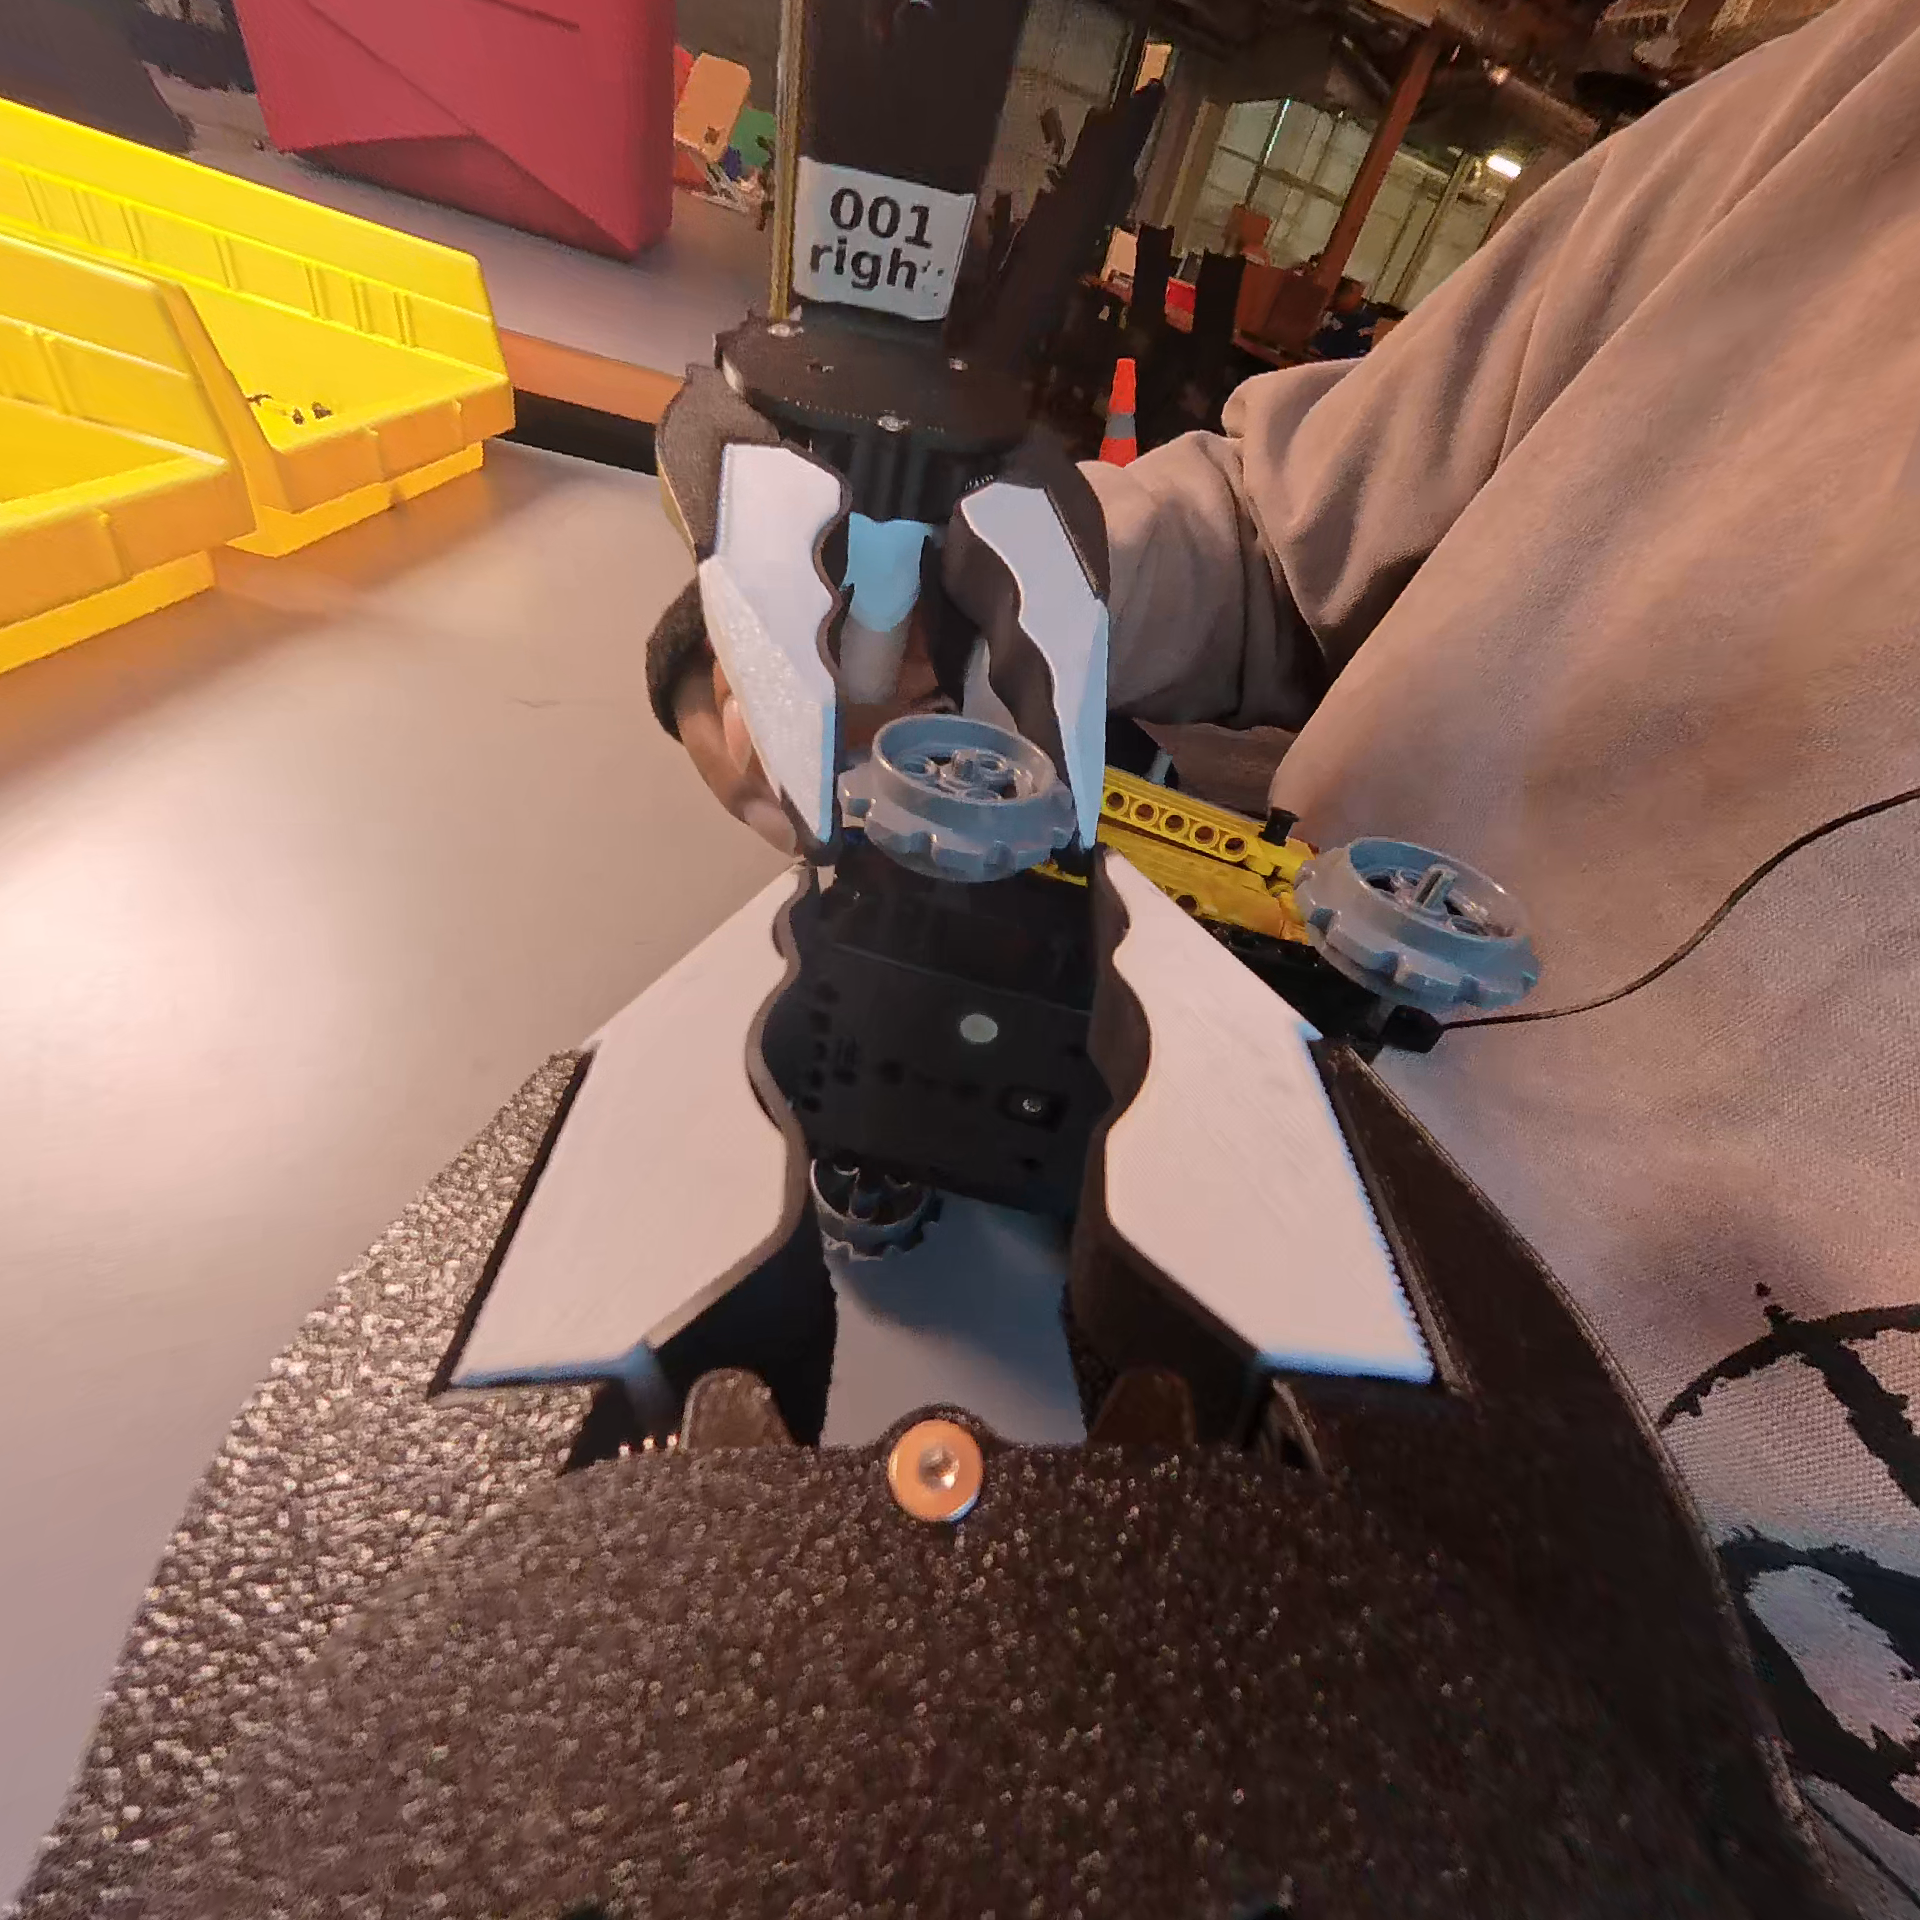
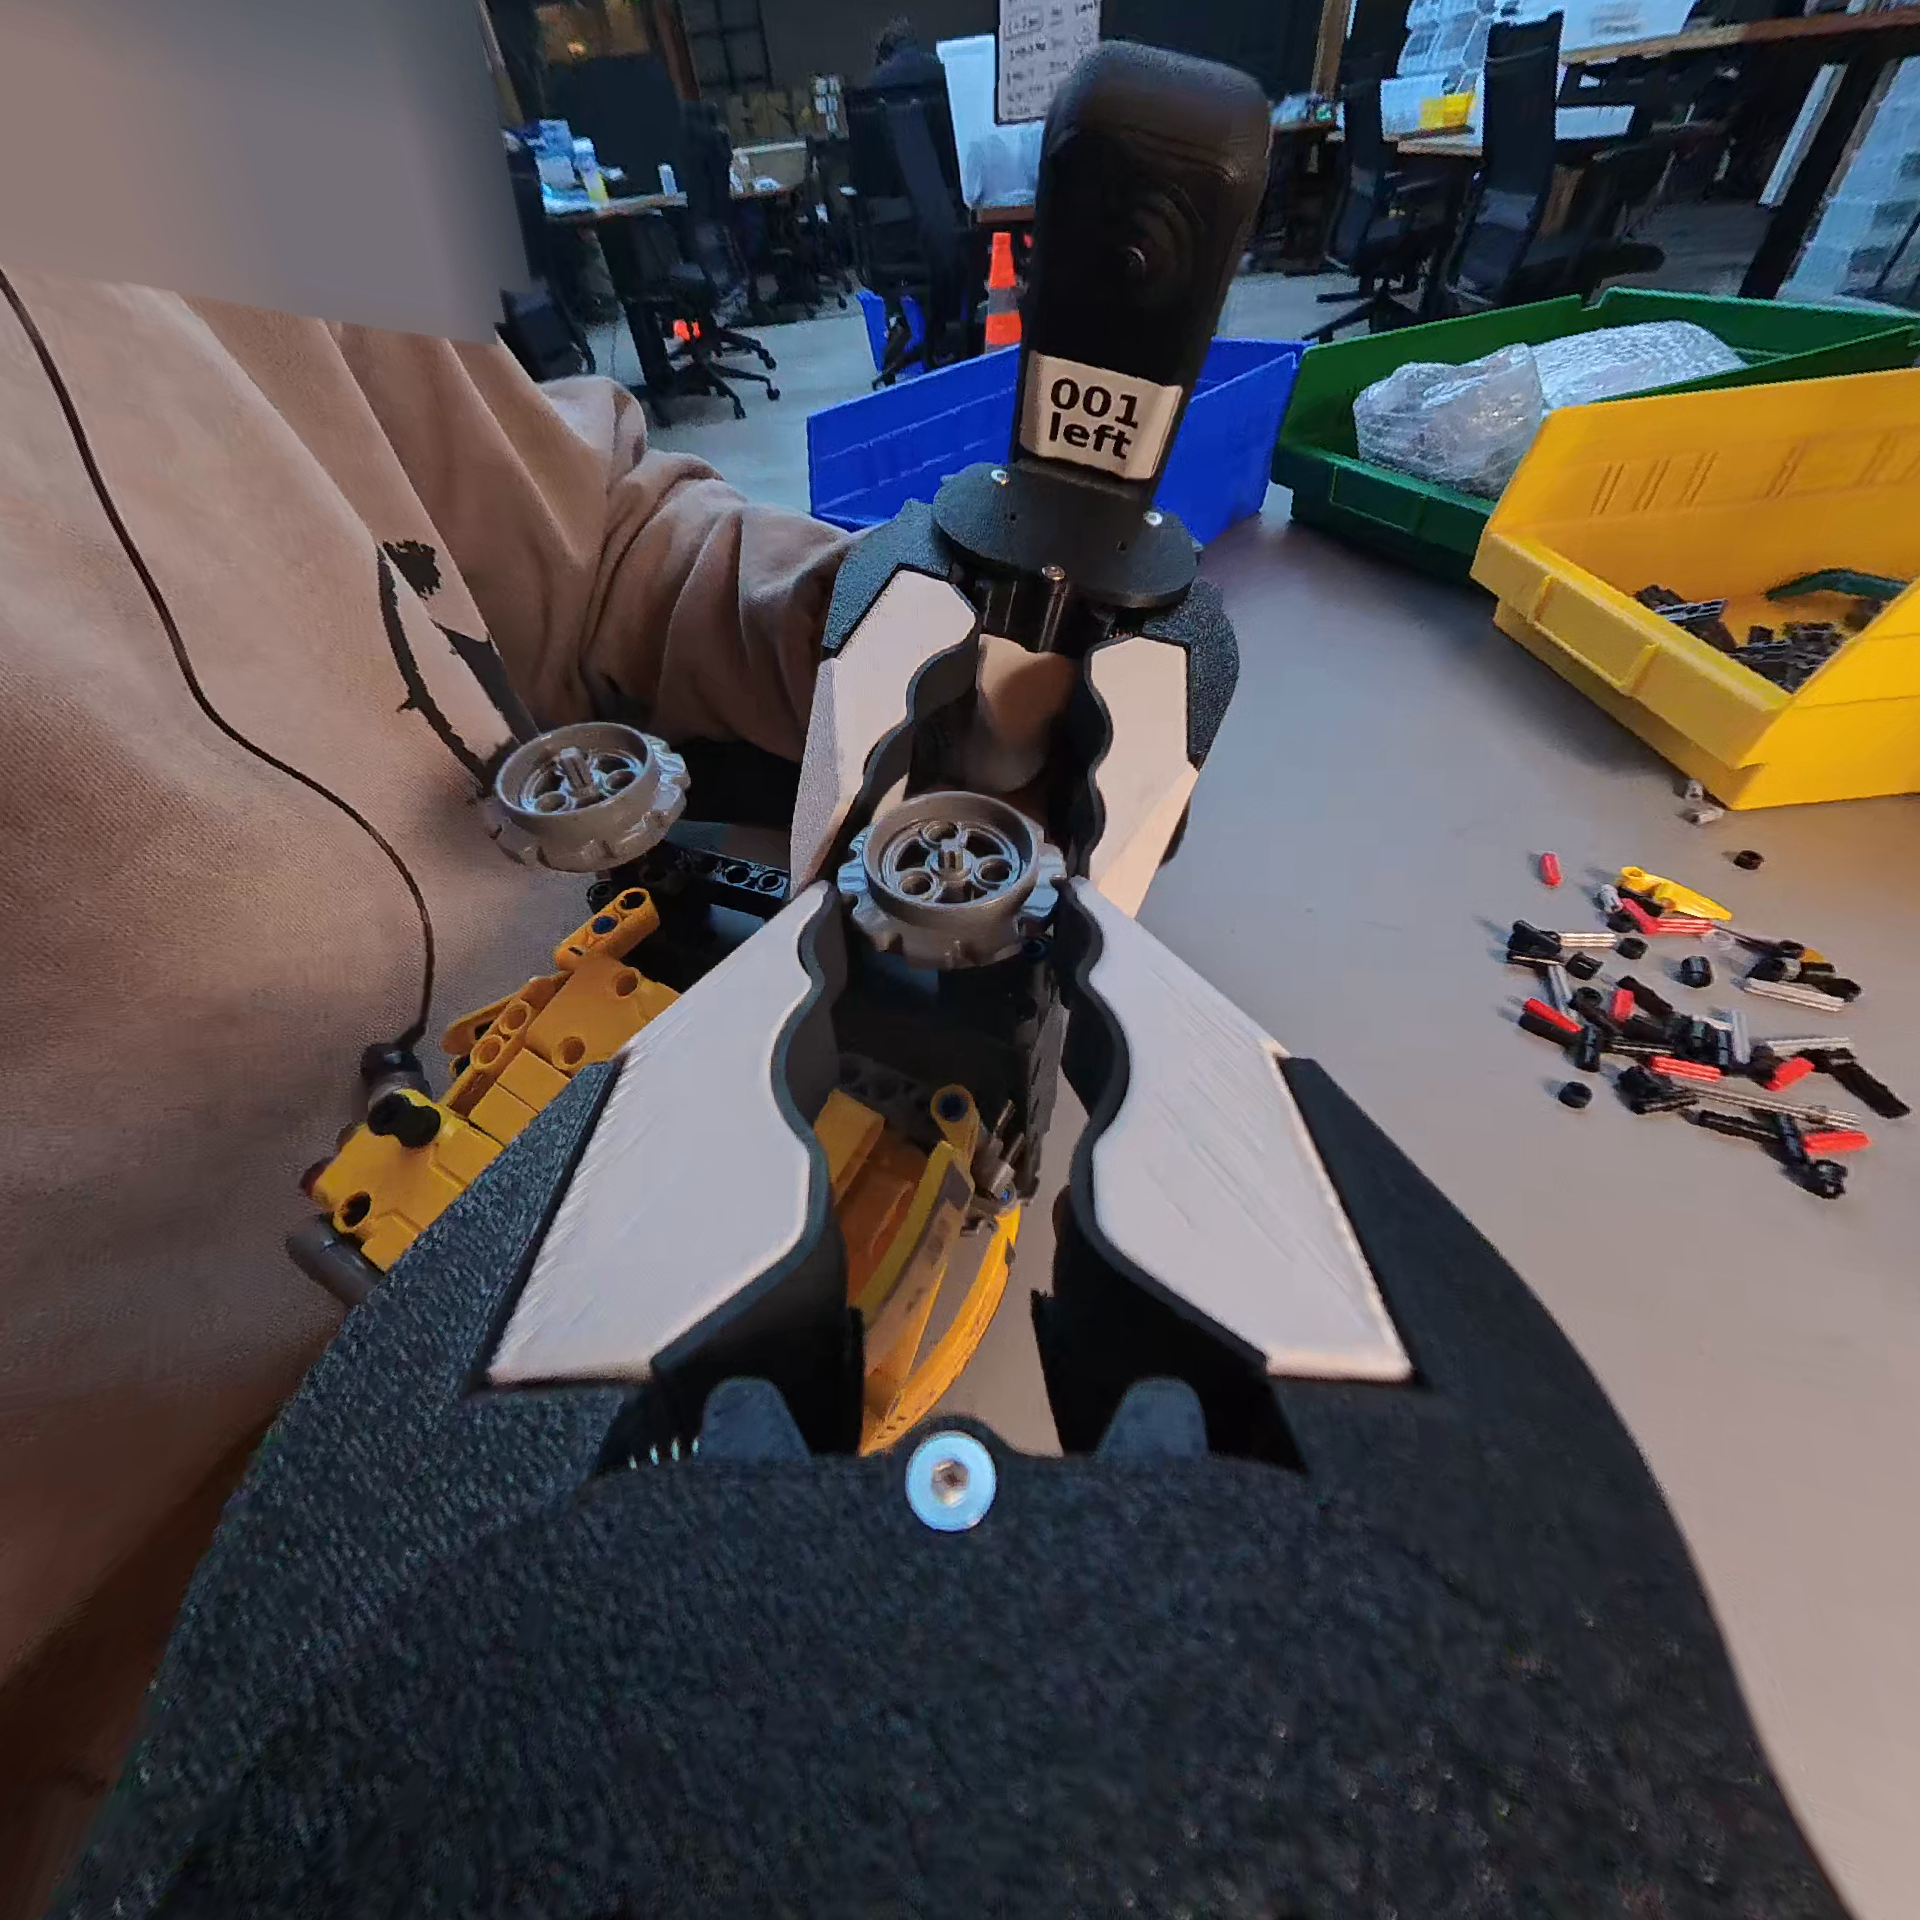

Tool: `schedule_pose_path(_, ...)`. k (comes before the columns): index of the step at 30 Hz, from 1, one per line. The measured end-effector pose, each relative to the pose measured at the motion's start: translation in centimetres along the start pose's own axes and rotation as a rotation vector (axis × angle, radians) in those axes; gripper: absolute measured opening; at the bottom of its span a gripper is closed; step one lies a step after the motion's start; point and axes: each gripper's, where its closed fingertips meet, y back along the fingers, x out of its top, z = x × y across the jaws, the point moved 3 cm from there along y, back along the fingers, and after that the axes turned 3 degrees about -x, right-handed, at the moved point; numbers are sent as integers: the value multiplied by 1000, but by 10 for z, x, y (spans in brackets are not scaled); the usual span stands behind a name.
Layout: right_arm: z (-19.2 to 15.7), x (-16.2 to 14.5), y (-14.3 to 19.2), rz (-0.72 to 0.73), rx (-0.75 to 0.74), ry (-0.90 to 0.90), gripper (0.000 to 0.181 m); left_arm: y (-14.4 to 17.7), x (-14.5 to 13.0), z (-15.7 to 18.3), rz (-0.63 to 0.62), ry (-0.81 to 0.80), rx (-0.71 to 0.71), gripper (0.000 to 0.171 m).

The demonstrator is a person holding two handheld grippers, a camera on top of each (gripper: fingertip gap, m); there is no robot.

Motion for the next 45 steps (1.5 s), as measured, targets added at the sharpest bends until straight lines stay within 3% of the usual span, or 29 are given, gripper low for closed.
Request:
schedule_pose_path(7, -1, -3, 0, 51, 20, -51, 36, -1, -2, 1, 32, 7, -18, 53)
schedule_pose_path(14, -3, -1, -4, -63, 10, 42, 38, 8, -2, 3, 6, 107, -36, 53)
schedule_pose_path(16, 1, -2, -3, -62, -15, 38, 38, 10, -4, 3, -15, 163, -24, 65)
schedule_pose_path(21, 4, -1, -6, -49, -35, 20, 38, 14, -8, -2, -8, 383, 56, 61)
schedule_pose_path(24, 5, -1, -9, -28, -44, 12, 40, 20, -9, 0, -63, 463, 116, 58)
schedule_pose_path(32, 8, 3, -17, -55, -28, -18, 38, 27, -1, 25, -237, 407, 217, 45)
schedule_pose_path(37, 22, 6, -17, -111, -240, -34, 38, 33, 2, 6, -294, 408, 299, 36)
schedule_pose_path(41, 32, 9, -12, -130, -463, -57, 38, 29, 8, -13, -460, 335, 303, 33)
schedule_pose_path(45, 33, 8, -2, -106, -539, -87, 39, 21, 13, -22, -653, 219, 242, 30)
